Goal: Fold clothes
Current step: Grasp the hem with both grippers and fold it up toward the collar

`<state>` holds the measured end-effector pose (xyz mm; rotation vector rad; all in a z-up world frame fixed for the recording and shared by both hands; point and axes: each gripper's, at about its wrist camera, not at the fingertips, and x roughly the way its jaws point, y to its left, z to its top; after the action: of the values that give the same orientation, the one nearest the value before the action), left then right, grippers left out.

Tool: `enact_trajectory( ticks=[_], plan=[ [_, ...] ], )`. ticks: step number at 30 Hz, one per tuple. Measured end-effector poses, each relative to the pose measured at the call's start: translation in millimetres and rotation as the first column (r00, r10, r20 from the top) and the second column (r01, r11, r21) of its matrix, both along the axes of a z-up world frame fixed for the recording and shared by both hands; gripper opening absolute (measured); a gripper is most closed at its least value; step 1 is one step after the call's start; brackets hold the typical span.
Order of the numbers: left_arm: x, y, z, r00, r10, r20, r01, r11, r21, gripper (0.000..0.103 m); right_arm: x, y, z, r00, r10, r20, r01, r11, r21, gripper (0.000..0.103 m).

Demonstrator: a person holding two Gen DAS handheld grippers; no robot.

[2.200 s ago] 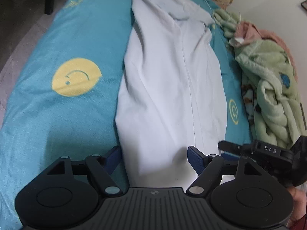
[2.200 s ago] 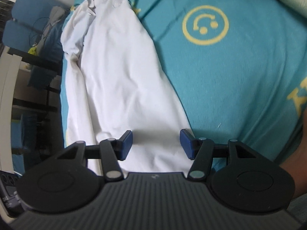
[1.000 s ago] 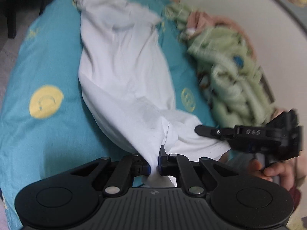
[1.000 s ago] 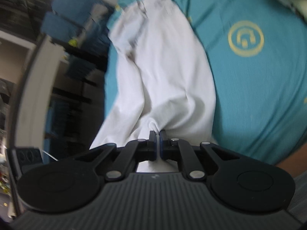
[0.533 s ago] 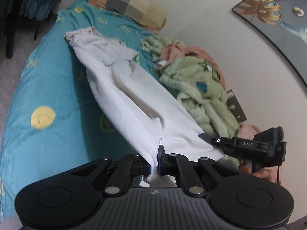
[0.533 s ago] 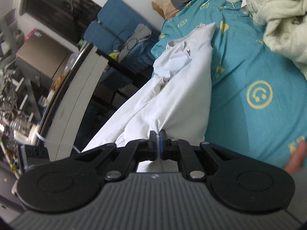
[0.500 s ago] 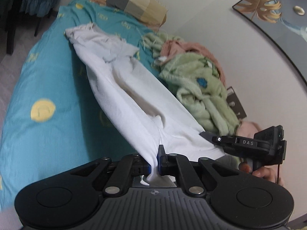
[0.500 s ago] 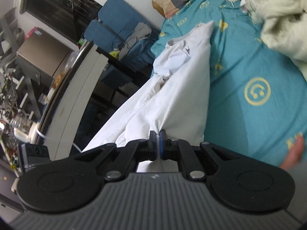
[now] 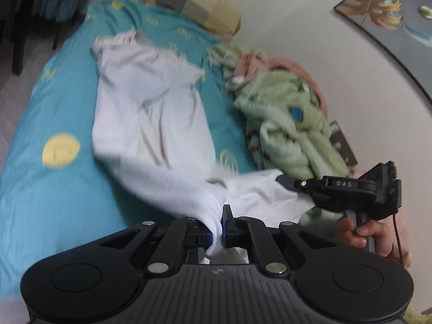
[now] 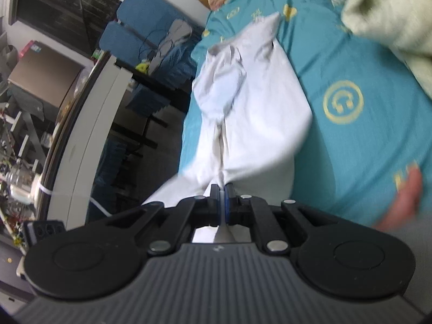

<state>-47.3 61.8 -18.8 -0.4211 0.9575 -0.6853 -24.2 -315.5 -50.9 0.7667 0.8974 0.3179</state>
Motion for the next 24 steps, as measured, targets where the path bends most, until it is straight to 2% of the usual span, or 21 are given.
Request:
enact_trajectory(
  ticks=[3, 6, 9, 14, 17, 19, 23, 24],
  plan=[
    [45.9, -9.4, 7.5, 0.996, 0.060, 0.068, -0.059, 0.998, -0.017, 0.007, 47.0, -1.0, 4.4, 0.999, -0.051, 0.013, 0.051, 0.999, -0.001, 0.007],
    [99.2, -20.5, 3.5, 0.988, 0.125, 0.095, -0.124, 0.992, -0.014, 0.007, 99.0, -1.4, 1.7, 0.995, -0.097, -0.002, 0.097, 0.995, 0.003, 0.007],
    [151.3, -22.8, -15.6, 0.980, 0.177, 0.093, -0.178, 0.984, 0.003, 0.007, 147.4, -2.3, -8.8, 0.991, -0.132, -0.008, 0.131, 0.991, -0.013, 0.007],
    [222.6, -25.1, -57.9, 0.972, 0.220, 0.088, -0.225, 0.973, 0.055, 0.007, 212.5, -6.7, -47.0, 0.985, -0.169, -0.031, 0.166, 0.984, -0.066, 0.007],
    [250.3, -29.3, -85.0, 0.969, 0.231, 0.089, -0.238, 0.968, 0.080, 0.007, 240.2, -5.6, -71.4, 0.985, -0.167, -0.036, 0.161, 0.978, -0.135, 0.007],
    [261.1, -37.6, -102.7, 0.970, 0.223, 0.094, -0.235, 0.962, 0.141, 0.007, 253.2, -2.6, -84.6, 0.987, -0.156, -0.049, 0.145, 0.974, -0.173, 0.007],
    [268.2, -50.9, -125.9, 0.974, 0.203, 0.104, -0.222, 0.948, 0.226, 0.008, 267.2, 6.9, -99.2, 0.988, -0.138, -0.068, 0.117, 0.961, -0.250, 0.009],
    [267.0, -52.4, -125.9, 0.974, 0.200, 0.108, -0.221, 0.946, 0.236, 0.012, 268.8, 9.5, -99.9, 0.989, -0.131, -0.067, 0.108, 0.957, -0.268, 0.009]
  ],
)
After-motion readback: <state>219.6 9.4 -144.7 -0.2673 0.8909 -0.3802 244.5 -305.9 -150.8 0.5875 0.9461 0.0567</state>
